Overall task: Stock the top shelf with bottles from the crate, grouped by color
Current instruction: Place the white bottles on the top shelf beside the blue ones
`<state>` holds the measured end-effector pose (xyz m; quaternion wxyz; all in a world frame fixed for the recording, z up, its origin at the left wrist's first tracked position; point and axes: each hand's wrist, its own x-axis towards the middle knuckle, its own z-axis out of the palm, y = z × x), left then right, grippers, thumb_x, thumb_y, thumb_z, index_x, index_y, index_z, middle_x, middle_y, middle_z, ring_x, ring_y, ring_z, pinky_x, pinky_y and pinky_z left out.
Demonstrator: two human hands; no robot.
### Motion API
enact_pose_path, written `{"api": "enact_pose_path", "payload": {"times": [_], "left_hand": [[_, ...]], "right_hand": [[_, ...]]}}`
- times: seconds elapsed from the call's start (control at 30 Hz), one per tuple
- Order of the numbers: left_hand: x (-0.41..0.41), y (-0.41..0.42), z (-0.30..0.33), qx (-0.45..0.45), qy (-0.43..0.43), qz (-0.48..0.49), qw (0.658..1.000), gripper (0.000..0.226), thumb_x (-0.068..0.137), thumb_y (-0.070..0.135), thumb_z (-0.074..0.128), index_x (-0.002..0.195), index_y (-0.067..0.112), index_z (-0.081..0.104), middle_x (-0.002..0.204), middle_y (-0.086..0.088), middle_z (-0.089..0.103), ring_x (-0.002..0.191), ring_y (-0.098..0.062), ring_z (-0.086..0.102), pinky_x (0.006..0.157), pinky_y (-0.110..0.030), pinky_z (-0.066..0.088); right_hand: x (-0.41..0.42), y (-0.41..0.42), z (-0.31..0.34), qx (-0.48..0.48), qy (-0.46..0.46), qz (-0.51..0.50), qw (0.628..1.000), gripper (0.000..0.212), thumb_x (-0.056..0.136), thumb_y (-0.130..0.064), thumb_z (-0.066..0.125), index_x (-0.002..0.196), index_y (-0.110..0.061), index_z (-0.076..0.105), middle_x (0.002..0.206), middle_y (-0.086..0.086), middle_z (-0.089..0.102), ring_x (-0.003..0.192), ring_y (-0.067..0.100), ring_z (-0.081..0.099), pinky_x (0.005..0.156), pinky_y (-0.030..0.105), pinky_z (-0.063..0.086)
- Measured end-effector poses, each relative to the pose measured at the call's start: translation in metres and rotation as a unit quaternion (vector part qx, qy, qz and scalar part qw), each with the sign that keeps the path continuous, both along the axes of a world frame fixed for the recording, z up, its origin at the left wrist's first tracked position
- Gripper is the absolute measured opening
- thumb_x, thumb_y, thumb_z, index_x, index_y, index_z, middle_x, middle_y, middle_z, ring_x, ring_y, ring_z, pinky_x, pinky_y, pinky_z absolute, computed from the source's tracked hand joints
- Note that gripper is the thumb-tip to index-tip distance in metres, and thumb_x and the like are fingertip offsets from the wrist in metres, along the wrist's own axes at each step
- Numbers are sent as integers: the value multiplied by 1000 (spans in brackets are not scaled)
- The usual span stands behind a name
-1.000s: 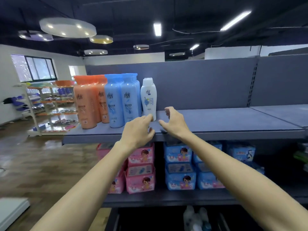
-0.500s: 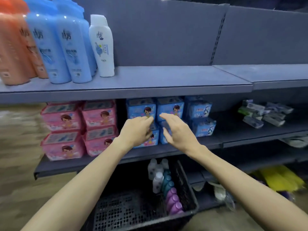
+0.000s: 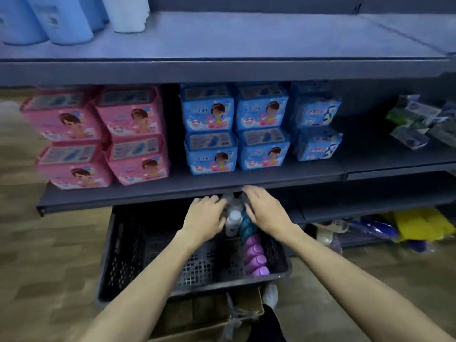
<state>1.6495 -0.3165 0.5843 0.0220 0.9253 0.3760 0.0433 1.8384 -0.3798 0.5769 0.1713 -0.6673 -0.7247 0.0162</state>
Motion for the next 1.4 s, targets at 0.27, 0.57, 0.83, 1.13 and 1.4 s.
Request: {"api": "enact_pose_path", "payload": {"times": [0.27,0.57,0.83,1.13,1.4], "left_hand": [[-2,-13,-61,-97,80,18,992,32,92,28,48,121,17,52,110,-5,58,96,-26,58,81,-36,43],[14,-11,-92,-162,114,74,977,36,92,27,47,126,17,48,117,-5,58,106,-27,56,91,-37,40],[16,-19,-121,-210,127,114,963,41,94,30,48,132,17,44,124,-5,57,113,-27,55,98,-38,38],[23,-27,-132,-212,131,123,961,43,93,32,52,133,18,44,131,-5,57,118,-26,55,99,-37,38],[23,-38,-134,-233,103,148,956,40,92,32,54,129,18,45,127,-5,57,118,-26,53,101,-37,37]], "right_hand": [[-4,1,-67,-112,-12,-3,994,35,77,-9,72,110,-3,63,102,12,66,93,32,64,63,36,57],[3,21,-108,-248,9,-18,968,51,94,-19,59,139,-5,40,129,13,50,121,29,46,89,38,52],[0,48,-131,-293,-11,-7,956,58,86,4,59,138,-9,37,131,18,44,111,36,55,81,38,50],[-3,72,-139,-306,-73,18,949,63,87,7,54,144,-8,31,132,20,49,101,38,65,72,41,54],[-19,67,-145,-317,-76,55,944,50,82,10,56,128,-7,43,117,15,62,100,36,66,72,41,52]]}}
